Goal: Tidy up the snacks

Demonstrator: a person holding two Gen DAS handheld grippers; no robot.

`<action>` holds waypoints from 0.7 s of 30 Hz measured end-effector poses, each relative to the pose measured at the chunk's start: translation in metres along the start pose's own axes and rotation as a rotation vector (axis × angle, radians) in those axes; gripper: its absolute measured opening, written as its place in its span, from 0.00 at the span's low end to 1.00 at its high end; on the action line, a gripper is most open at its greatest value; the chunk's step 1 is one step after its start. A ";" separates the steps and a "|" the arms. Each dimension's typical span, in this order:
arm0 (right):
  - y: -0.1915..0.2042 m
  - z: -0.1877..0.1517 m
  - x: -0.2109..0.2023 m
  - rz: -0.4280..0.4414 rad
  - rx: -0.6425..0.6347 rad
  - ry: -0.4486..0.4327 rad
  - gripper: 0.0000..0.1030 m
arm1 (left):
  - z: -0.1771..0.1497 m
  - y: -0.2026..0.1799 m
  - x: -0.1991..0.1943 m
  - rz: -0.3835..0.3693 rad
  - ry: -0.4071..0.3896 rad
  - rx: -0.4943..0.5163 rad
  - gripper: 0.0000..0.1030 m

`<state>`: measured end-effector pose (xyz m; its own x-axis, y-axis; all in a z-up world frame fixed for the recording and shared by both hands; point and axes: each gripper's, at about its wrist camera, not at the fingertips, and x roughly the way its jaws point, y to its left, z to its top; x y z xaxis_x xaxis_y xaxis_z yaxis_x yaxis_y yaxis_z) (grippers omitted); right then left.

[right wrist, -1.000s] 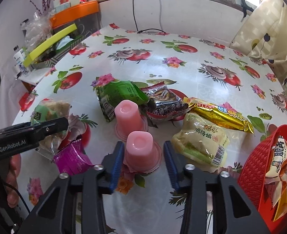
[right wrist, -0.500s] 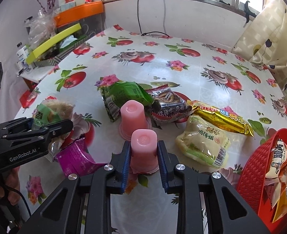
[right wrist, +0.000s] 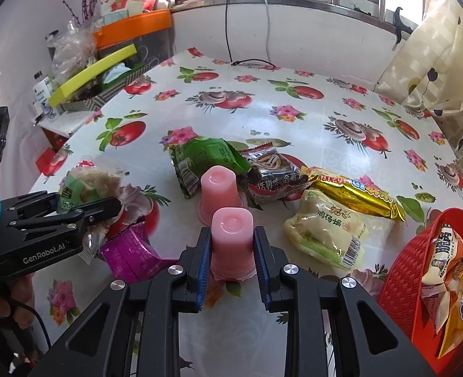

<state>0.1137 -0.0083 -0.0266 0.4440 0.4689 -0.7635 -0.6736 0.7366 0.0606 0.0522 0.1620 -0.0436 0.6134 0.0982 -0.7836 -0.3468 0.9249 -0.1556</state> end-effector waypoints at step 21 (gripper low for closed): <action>-0.004 -0.005 -0.039 0.016 0.017 -0.082 0.22 | 0.001 -0.024 -0.032 -0.008 -0.051 0.045 0.43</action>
<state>0.0958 -0.0320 -0.0006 0.4807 0.5186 -0.7071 -0.6715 0.7363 0.0835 0.0418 0.1370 -0.0147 0.6519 0.1086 -0.7505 -0.3101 0.9413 -0.1331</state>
